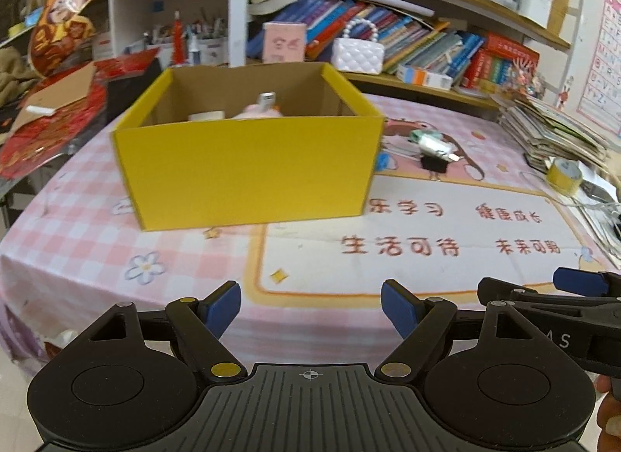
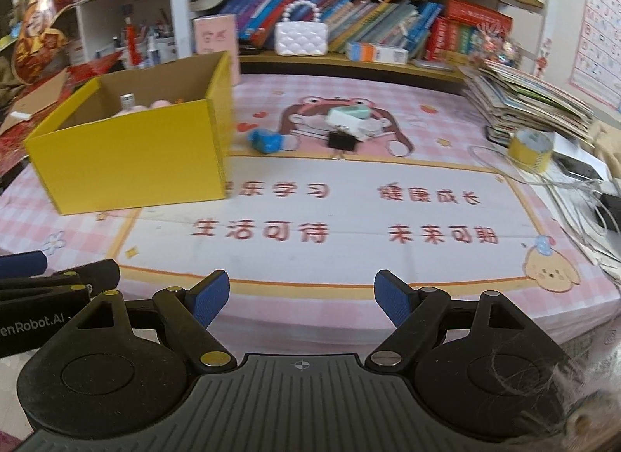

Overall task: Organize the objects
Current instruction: 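Withdraw both tools from the box and move back toward the pile, then approach the blue soft item with the left tool and the white charger with the right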

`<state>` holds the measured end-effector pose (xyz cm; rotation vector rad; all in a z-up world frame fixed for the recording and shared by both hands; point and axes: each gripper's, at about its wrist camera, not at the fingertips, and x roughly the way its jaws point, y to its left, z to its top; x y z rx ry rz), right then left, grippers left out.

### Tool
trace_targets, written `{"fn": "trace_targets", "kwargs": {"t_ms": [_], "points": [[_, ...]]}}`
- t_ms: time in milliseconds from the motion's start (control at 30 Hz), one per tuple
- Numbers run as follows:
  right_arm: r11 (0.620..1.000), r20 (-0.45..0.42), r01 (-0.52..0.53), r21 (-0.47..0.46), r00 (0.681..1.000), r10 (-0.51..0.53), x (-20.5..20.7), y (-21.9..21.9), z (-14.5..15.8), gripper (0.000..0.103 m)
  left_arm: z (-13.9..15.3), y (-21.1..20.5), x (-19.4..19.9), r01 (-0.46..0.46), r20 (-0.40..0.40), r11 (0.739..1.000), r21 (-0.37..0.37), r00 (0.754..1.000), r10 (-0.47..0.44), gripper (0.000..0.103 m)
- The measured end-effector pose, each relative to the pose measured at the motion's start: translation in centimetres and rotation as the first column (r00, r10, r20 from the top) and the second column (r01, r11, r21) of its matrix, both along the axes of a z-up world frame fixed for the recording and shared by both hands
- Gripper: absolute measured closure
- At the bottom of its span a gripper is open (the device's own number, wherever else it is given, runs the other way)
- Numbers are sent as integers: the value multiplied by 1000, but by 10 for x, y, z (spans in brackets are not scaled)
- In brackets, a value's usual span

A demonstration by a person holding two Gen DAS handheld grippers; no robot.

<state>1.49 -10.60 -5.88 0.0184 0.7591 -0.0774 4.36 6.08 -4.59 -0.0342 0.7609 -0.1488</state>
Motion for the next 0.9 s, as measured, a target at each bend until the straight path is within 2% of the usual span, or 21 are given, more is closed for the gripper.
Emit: {"fn": "trace_targets", "kwargs": {"t_ms": [267, 500, 733, 900], "points": [[998, -23, 56, 1, 998, -56, 21, -43, 0, 22, 1, -42, 27, 50, -5, 999, -10, 999, -50, 21], [998, -44, 60, 14, 997, -59, 44, -74, -4, 22, 1, -75, 49, 79, 0, 997, -13, 997, -79, 21], [996, -59, 77, 35, 995, -75, 68, -106, -8, 22, -3, -102, 74, 77, -33, 997, 2, 996, -77, 21], [996, -60, 79, 46, 995, -76, 85, -129, -10, 22, -3, -122, 89, 76, -23, 997, 11, 997, -76, 21]]}}
